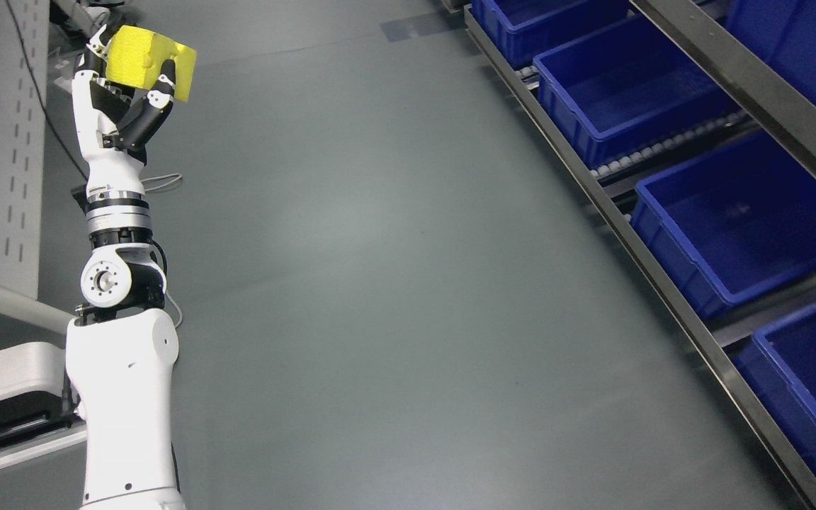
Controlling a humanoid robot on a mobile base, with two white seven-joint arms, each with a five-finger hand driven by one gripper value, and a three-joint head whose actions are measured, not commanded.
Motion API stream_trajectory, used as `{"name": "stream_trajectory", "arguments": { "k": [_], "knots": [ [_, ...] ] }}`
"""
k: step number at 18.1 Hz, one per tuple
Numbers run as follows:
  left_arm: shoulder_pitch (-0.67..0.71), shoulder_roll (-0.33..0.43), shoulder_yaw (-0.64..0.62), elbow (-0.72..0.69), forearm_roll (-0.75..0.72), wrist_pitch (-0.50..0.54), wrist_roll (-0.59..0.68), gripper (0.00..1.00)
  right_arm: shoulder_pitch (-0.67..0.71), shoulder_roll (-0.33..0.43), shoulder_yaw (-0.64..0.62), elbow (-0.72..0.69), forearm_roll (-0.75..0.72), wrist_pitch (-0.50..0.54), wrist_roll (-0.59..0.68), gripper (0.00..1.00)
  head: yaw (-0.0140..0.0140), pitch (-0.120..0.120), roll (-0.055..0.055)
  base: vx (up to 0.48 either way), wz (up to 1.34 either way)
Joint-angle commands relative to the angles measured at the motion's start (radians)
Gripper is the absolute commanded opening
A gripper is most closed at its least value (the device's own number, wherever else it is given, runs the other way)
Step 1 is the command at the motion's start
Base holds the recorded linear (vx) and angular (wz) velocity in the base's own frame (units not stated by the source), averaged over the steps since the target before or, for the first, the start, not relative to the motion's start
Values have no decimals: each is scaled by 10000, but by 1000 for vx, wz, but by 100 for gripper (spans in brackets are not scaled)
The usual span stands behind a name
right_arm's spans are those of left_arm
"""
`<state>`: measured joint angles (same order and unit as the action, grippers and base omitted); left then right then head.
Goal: Move yellow foam block to right shelf middle
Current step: 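Carry the yellow cube in the raised left hand while turning toward the blue bins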
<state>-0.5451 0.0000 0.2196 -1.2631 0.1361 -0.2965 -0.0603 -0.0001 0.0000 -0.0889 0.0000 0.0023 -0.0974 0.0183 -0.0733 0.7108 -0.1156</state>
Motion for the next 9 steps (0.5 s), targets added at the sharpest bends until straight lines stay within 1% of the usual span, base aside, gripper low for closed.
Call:
{"name": "stream_trajectory", "arguments": {
  "k": [1, 5, 9],
  "knots": [
    [388, 175, 442, -514, -42, -72, -41, 31, -14, -175, 0, -174, -23, 7, 1, 100, 0, 0, 0, 167, 482],
    [558, 175, 411, -882, -42, -73, -56, 31, -14, -175, 0, -174, -23, 7, 1, 100, 0, 0, 0, 181, 387],
    [558, 175, 335, -1082, -87, -11, -56, 31, -14, -175, 0, -174, -23, 7, 1, 100, 0, 0, 0, 223, 200]
  ]
}}
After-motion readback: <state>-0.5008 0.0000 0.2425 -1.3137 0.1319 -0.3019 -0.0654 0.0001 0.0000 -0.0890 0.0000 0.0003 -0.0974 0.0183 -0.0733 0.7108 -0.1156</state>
